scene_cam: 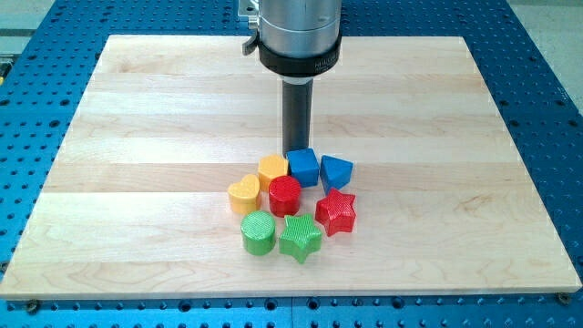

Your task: Move the triangle slightly to the down

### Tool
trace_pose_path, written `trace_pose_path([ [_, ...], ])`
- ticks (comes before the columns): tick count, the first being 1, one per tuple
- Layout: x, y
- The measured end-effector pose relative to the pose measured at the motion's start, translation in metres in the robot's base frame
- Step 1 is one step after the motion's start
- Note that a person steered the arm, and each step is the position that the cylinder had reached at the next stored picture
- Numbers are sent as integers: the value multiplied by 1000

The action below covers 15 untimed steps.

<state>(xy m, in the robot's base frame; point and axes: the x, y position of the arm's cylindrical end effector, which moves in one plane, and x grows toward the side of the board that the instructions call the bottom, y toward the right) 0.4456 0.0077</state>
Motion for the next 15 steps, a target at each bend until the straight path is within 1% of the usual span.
trace_pose_path([
  [1,0,9],
  [2,-3,31],
  [3,-20,65],
  [4,-25,99],
  [5,-2,103],
  [6,29,101],
  [7,43,92],
  [8,48,82],
  [9,50,80],
  [10,49,95],
  [11,36,111],
  [12,2,109],
  [13,-4,86],
  [15,30,88],
])
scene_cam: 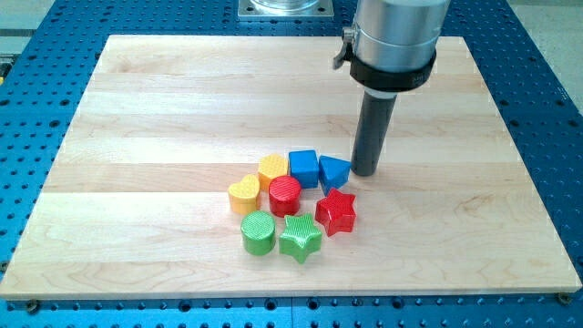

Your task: Move the triangle slightly to the down

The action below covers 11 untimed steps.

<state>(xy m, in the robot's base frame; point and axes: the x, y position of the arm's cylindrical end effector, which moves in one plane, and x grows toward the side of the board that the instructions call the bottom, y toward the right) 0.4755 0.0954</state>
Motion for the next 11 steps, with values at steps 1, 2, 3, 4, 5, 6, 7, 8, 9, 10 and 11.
trace_pose_path([
  [1,12,3],
  [2,7,7],
  [3,-8,15],
  [4,-8,-19],
  [5,-8,-28],
  [6,-8,-28],
  [7,-6,-20],
  [8,-1,-8],
  [9,1,2],
  [10,3,7],
  [11,5,26],
])
